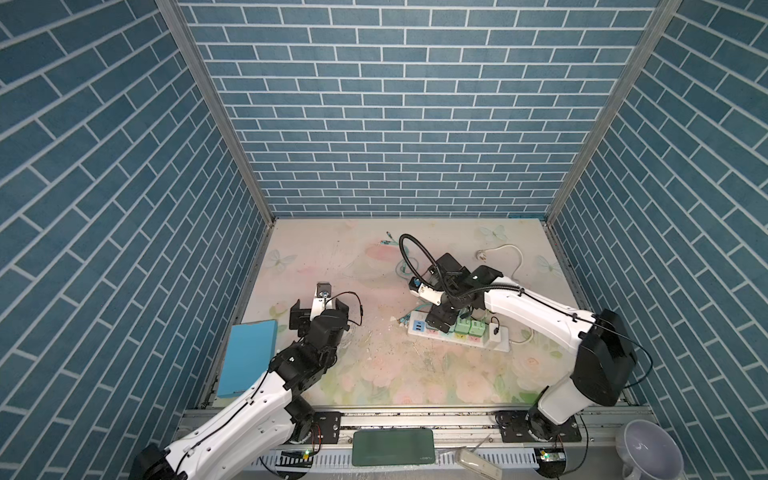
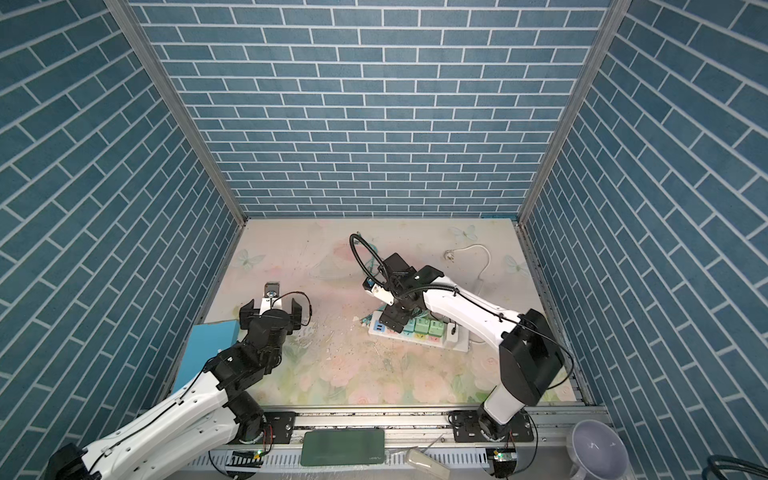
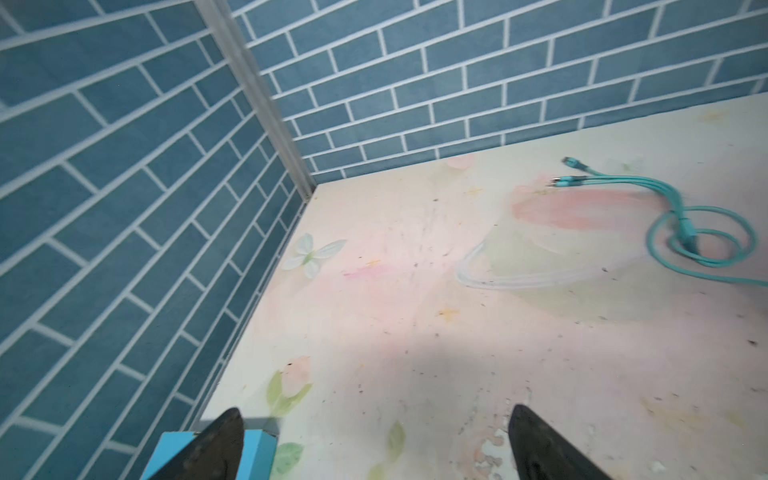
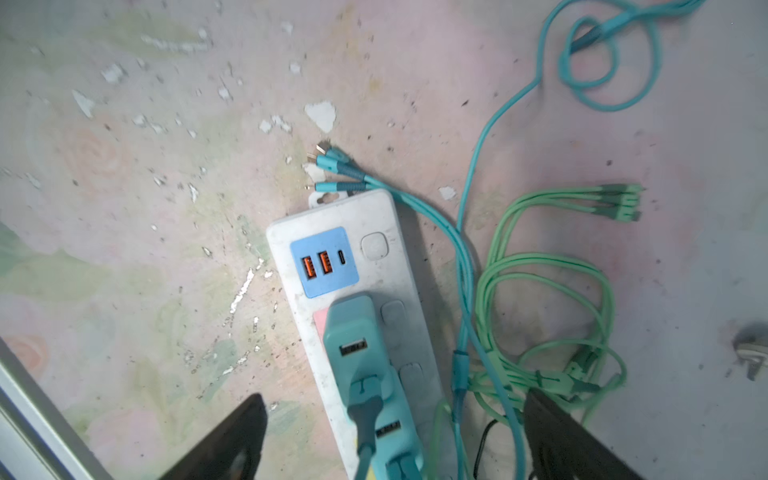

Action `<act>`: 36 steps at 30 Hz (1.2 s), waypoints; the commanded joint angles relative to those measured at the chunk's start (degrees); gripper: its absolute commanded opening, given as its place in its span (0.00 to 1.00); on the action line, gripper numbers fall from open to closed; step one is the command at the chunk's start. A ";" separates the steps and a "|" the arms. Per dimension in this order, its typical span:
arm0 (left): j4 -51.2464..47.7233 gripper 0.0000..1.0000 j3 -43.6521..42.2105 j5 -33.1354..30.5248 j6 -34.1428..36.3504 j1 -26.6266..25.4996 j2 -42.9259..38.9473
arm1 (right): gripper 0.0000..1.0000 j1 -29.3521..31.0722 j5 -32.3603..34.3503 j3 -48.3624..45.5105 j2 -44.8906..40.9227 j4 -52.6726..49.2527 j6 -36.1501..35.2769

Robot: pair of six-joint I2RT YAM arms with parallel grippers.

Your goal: Insert the plug

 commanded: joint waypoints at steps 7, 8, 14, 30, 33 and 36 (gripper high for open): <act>11.91 1.00 -7.26 -4.59 5.49 13.95 -2.52 | 0.99 -7.04 12.65 -2.23 -15.98 14.08 12.77; 16.88 1.00 -9.56 -3.63 8.72 14.43 -2.61 | 0.99 -9.35 14.36 -3.68 -17.66 16.24 15.49; 34.23 1.00 -18.13 4.00 10.65 23.67 0.13 | 0.99 -22.62 20.16 -12.65 -22.33 24.86 24.49; 85.52 1.00 -15.22 29.70 16.99 27.41 47.76 | 0.99 -40.09 30.35 -47.97 -21.74 73.66 17.94; 84.33 1.00 -13.79 28.54 16.60 27.21 49.53 | 0.99 -41.34 27.09 -52.50 -17.28 84.42 19.16; 86.22 1.00 -13.94 27.29 16.72 27.26 50.60 | 0.99 -41.01 26.56 -56.43 -9.90 96.98 18.84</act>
